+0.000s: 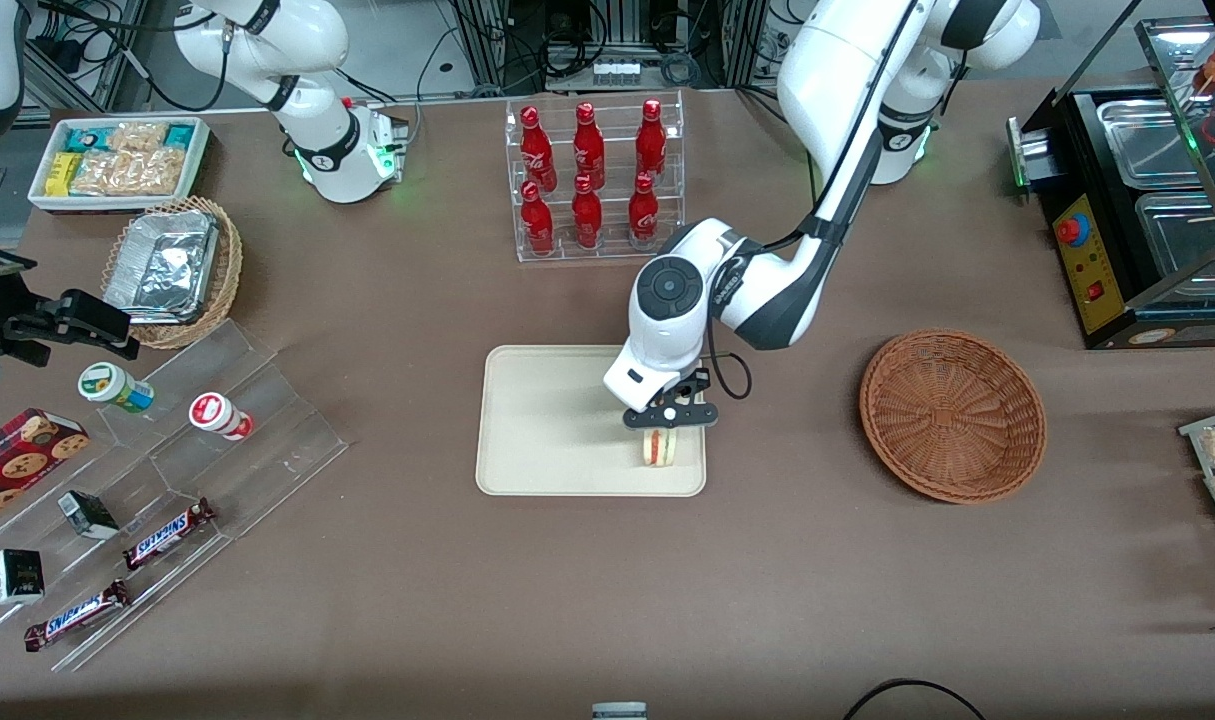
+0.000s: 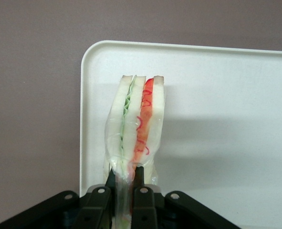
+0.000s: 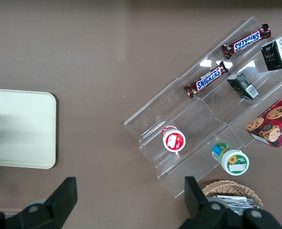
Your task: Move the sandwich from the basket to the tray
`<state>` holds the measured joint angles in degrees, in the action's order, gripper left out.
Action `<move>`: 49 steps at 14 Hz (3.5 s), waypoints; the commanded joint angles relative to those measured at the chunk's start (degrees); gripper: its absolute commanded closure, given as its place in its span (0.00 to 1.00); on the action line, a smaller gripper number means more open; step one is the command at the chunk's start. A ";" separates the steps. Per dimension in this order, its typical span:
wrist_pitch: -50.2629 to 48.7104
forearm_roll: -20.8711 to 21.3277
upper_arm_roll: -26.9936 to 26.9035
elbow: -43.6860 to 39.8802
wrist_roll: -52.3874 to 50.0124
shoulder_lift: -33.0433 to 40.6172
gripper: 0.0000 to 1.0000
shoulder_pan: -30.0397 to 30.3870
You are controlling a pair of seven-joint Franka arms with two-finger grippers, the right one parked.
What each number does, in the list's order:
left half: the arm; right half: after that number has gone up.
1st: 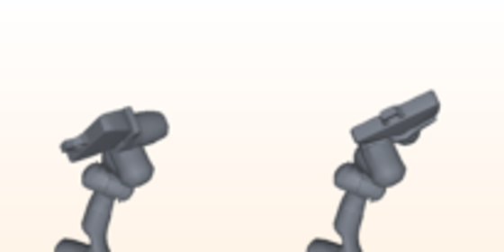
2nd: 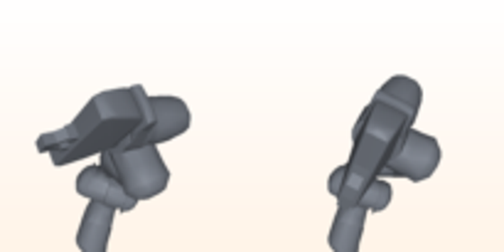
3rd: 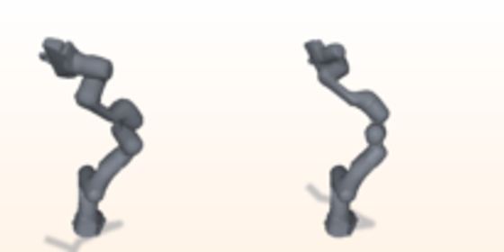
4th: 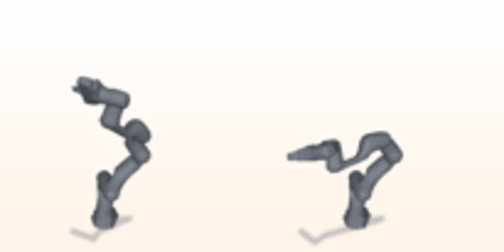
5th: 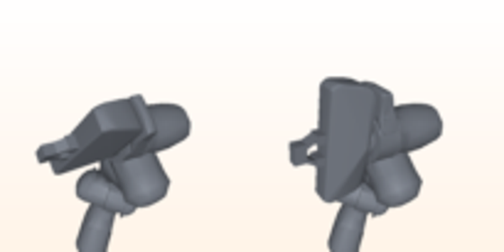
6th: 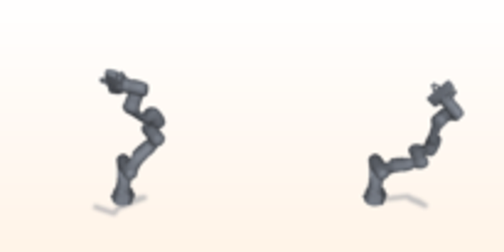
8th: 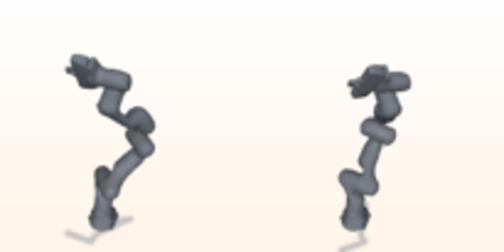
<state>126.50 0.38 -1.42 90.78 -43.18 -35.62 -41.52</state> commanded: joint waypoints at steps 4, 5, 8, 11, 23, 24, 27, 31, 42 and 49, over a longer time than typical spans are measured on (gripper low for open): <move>1.56 0.67 -0.95 -1.04 -0.15 -2.08 0.57 -0.75; 1.47 0.76 -0.95 -0.96 -0.15 -2.09 0.32 -0.75; 1.30 0.67 -0.95 -0.87 -0.06 -2.00 0.01 -0.84; 0.68 0.67 -1.04 -0.96 -0.15 -0.77 0.00 -0.66; -20.39 0.58 -5.95 -1.40 0.38 19.69 0.00 0.39; -21.81 0.58 -7.79 -1.48 0.56 21.10 0.00 0.30; -24.71 1.46 -11.39 -1.13 0.64 24.45 0.00 0.30; -27.79 2.87 -15.36 -0.87 1.69 27.18 0.00 0.39; -33.33 1.90 -9.24 4.92 28.66 38.33 0.00 28.64; -34.73 -0.12 1.33 6.34 33.52 41.15 0.00 43.90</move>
<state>93.13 1.03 -1.90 95.95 -10.45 2.84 1.88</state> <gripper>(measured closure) 0.000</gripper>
